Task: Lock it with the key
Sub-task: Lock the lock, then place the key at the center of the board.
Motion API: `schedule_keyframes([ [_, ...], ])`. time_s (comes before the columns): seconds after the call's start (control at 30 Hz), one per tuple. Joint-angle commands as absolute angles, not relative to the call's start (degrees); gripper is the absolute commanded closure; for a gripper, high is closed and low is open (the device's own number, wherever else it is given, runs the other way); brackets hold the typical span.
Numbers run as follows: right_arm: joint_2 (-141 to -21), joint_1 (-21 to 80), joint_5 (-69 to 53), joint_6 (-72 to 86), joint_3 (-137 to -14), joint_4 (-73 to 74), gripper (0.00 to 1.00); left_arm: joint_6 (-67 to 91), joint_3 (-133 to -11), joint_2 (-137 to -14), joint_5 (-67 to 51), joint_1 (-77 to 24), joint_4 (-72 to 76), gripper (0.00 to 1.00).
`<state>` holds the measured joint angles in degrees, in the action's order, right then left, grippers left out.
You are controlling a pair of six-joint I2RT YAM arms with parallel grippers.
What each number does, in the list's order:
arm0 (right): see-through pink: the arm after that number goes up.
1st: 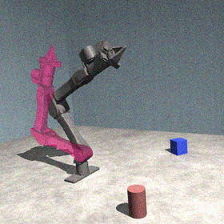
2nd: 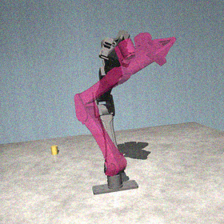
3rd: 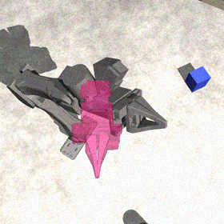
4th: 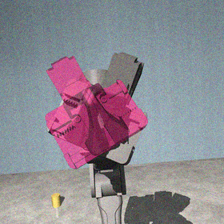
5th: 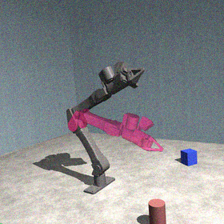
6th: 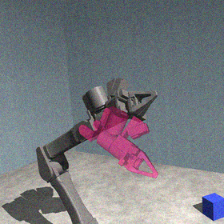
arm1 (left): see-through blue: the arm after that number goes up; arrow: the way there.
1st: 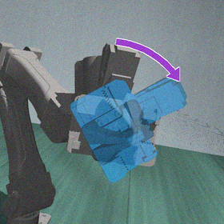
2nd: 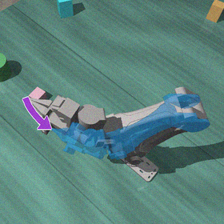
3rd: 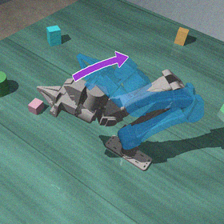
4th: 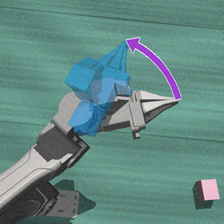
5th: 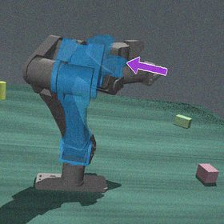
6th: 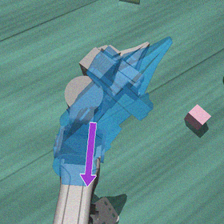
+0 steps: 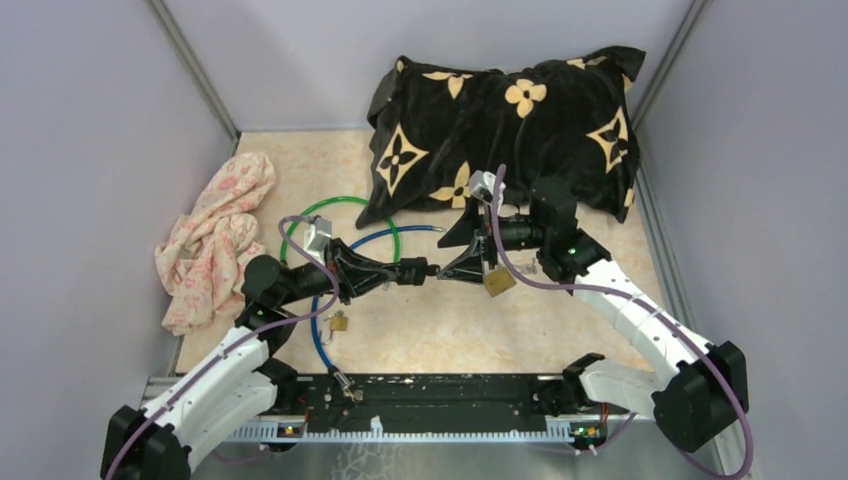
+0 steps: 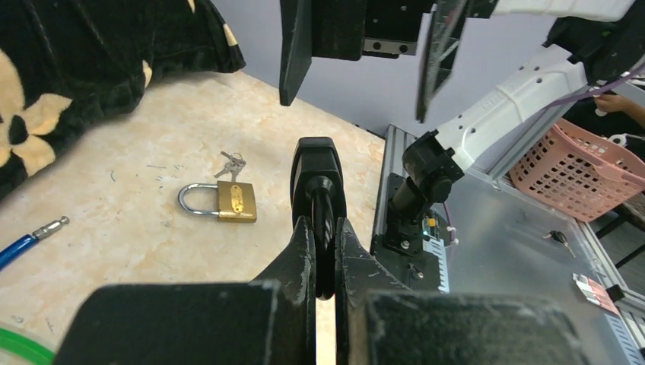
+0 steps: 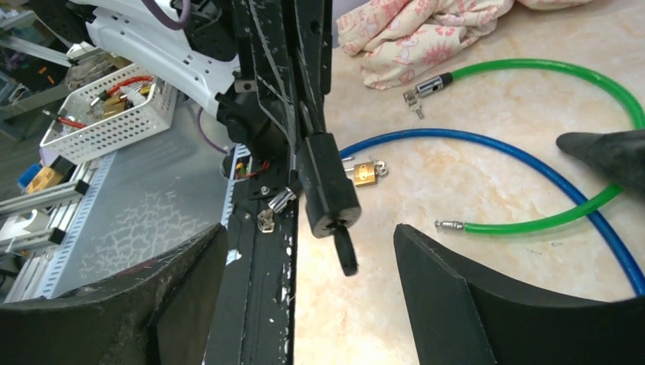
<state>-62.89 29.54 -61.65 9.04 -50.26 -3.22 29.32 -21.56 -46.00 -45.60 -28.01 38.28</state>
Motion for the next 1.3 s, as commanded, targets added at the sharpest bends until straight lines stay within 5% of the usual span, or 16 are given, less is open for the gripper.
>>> schedule_keyframes([
  [0.0, -64.2, 29.6, -62.6, 5.5, -51.3, 1.6, 0.24, 31.7, -20.9, -41.0, -48.3, -26.0, 42.0, 1.0],
  [0.2, -67.7, 37.1, -57.9, 0.4, -53.9, 4.3, 0.33, 33.2, -19.9, -39.6, -48.0, -25.2, 42.1, 1.0],
  [0.3, -68.6, 37.3, -57.2, 0.3, -55.2, 5.2, 0.59, 33.7, -19.8, -39.6, -48.2, -25.1, 42.0, 1.0],
  [0.4, -68.6, 37.3, -57.6, 0.5, -54.9, 3.1, 0.72, 33.8, -19.9, -39.8, -48.5, -25.1, 42.0, 1.0],
  [0.47, -68.9, 37.3, -57.4, 0.8, -54.7, 2.6, 0.94, 33.8, -19.9, -39.8, -48.5, -25.1, 42.0, 1.0],
  [0.53, -69.1, 37.3, -57.3, 0.9, -54.3, 2.0, 1.0, 33.8, -19.9, -40.0, -48.5, -25.1, 42.2, 1.0],
  [0.73, -67.9, 35.3, -51.8, -2.0, -53.7, 7.7, 1.0, 34.0, -20.7, -39.6, -49.0, -23.4, 40.8, 1.0],
  [1.0, -61.7, 13.1, -42.8, 17.9, -39.5, -4.3, 1.0, 36.4, -17.5, -33.1, -43.7, -11.8, 35.8, 1.0],
  [1.1, -65.9, 14.9, -37.9, 29.2, -32.8, -12.3, 1.0, 38.7, -15.3, -31.2, -38.8, -10.2, 33.3, 1.0],
  [1.27, -74.0, 32.6, -22.6, 35.0, -31.4, -8.7, 1.0, 40.4, -13.8, -29.2, -33.7, -9.9, 23.7, 1.0],
])
